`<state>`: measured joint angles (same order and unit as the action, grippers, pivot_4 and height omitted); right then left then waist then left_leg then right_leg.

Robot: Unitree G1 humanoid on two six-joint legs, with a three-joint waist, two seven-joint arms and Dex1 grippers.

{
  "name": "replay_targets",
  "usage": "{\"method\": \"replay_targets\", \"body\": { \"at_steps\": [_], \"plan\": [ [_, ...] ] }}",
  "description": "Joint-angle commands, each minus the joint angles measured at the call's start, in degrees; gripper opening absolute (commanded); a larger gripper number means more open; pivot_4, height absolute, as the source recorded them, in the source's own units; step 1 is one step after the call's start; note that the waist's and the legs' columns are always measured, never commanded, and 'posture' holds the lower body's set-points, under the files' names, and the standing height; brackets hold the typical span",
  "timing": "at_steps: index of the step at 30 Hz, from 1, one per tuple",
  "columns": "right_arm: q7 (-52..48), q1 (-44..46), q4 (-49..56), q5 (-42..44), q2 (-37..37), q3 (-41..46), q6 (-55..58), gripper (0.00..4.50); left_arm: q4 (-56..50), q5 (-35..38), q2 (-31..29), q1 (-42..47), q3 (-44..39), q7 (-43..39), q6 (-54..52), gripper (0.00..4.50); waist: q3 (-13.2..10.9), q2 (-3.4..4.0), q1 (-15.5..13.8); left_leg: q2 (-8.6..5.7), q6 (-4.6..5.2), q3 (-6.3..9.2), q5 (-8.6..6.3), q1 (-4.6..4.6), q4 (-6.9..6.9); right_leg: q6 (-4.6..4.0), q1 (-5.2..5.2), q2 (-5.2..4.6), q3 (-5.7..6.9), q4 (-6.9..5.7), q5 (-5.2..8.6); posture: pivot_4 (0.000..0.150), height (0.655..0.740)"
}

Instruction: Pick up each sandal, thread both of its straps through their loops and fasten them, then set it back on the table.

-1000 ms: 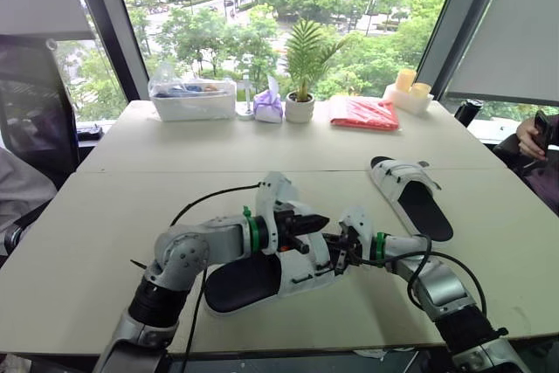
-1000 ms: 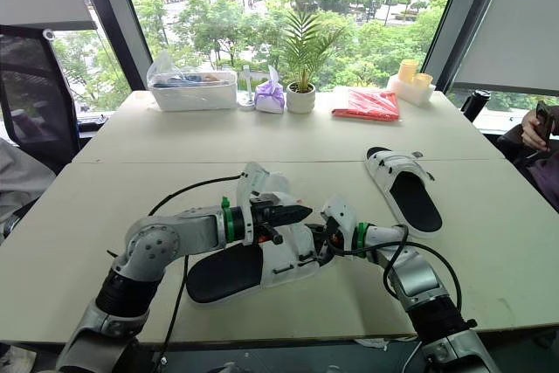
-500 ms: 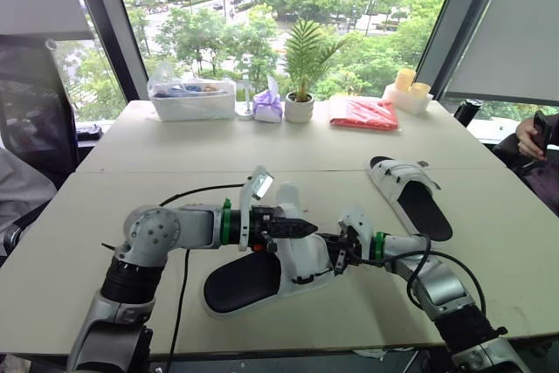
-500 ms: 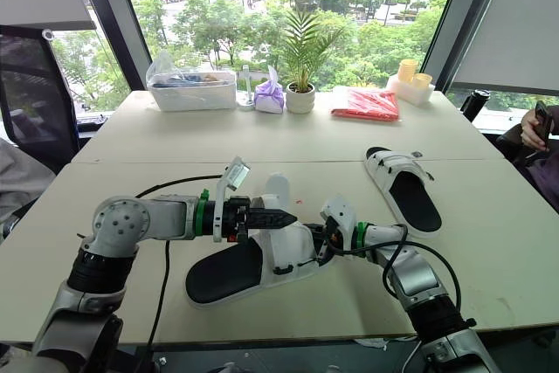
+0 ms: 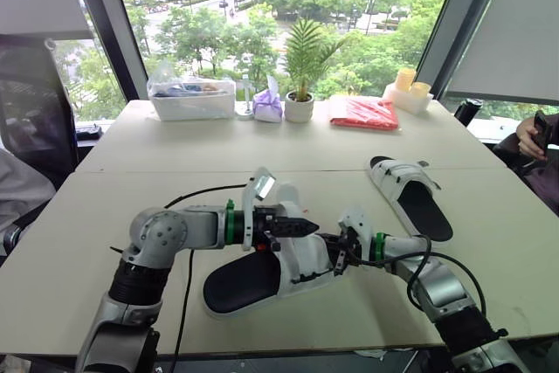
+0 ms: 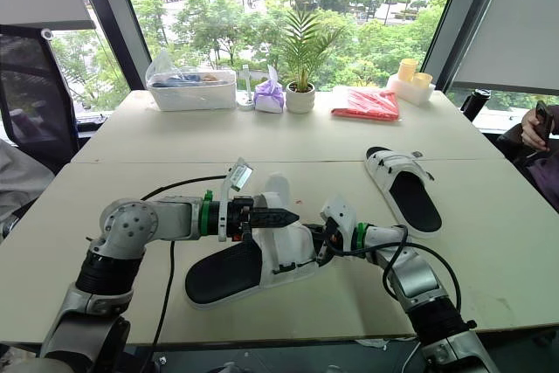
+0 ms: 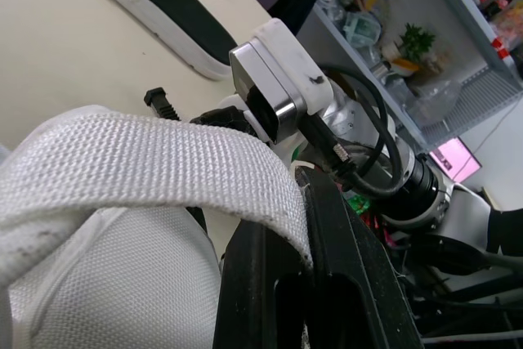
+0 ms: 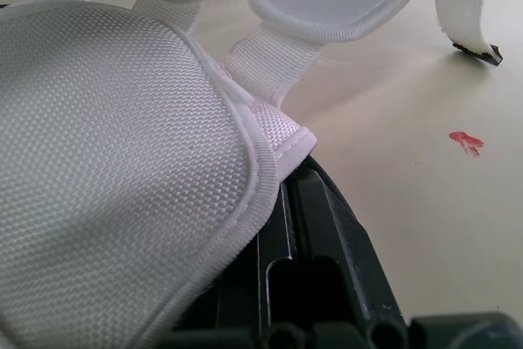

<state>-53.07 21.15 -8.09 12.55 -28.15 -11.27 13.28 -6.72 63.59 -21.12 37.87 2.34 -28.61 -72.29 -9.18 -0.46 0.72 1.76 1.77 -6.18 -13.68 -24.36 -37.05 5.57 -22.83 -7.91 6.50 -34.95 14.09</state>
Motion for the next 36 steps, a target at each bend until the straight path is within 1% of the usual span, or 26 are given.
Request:
{"method": "replay_targets", "body": {
  "at_steps": [1,6,15,19,24,29,33,36],
  "plan": [
    [1.4,-2.2,-4.0,-3.6,0.1,-2.6,3.5,0.0,0.3,0.2,0.4,0.7,-2.1,-0.6,-0.3,0.03,0.0,0.0,0.0,0.0,0.0,0.0,0.0,0.0,0.01,0.0,-0.01,0.0,0.0,0.0,0.0,0.15,0.74],
    [1.5,-2.1,-4.0,-3.5,0.2,-2.5,3.5,0.0,-0.6,-3.1,-0.3,0.2,-0.3,-2.1,0.9,0.03,0.0,0.0,0.0,0.0,0.0,0.0,0.0,-0.01,0.02,-0.01,-0.03,0.0,0.0,0.01,0.0,0.15,0.74],
    [1.6,-2.5,-3.8,-3.5,0.2,-2.4,3.5,0.0,-2.6,-4.7,-0.5,-1.0,0.8,-4.2,-0.1,0.03,0.0,0.0,0.1,0.02,-0.02,0.0,-0.01,-0.03,0.08,-0.03,-0.07,-0.03,-0.02,0.04,0.02,0.15,0.74],
    [1.8,-2.5,-3.7,-3.4,0.3,-2.3,3.6,0.0,-4.5,-8.6,-2.6,-2.2,3.9,-6.1,2.1,0.03,0.0,0.01,0.1,0.02,-0.02,0.0,-0.01,-0.03,0.11,-0.05,-0.08,-0.02,-0.02,0.09,0.02,0.15,0.74],
    [1.9,-2.6,-3.7,-3.4,0.5,-2.2,3.6,0.0,-4.5,-11.1,-2.5,-2.8,3.6,-6.1,4.5,0.03,0.0,0.01,0.1,0.04,-0.03,0.0,-0.02,-0.04,0.18,-0.08,-0.09,-0.03,-0.03,0.21,0.03,0.15,0.74],
    [1.8,-2.4,-4.0,-3.4,0.7,-2.2,3.4,0.0,-5.4,-12.4,-2.7,-3.2,3.7,-7.1,5.3,0.03,0.0,0.01,0.1,0.05,-0.05,0.05,0.0,-0.03,0.44,-0.31,-0.09,0.09,-0.01,0.65,-0.15,0.15,0.74],
    [1.8,-2.2,-4.4,-3.5,0.9,-2.3,3.3,0.0,-6.5,-12.3,-2.9,-3.2,3.1,-7.5,4.7,0.03,0.0,0.01,0.1,0.06,-0.08,0.05,0.01,-0.02,0.47,-0.34,-0.11,0.12,0.0,0.67,-0.17,0.15,0.74],
    [1.8,-2.1,-4.5,-3.6,1.1,-2.4,3.1,0.0,-8.8,-12.3,-3.8,-3.5,4.1,-8.8,4.7,0.03,0.0,0.01,0.2,0.07,-0.09,0.04,0.02,-0.03,0.5,-0.35,-0.13,0.13,0.0,0.69,-0.17,0.15,0.74]
  ]
}}
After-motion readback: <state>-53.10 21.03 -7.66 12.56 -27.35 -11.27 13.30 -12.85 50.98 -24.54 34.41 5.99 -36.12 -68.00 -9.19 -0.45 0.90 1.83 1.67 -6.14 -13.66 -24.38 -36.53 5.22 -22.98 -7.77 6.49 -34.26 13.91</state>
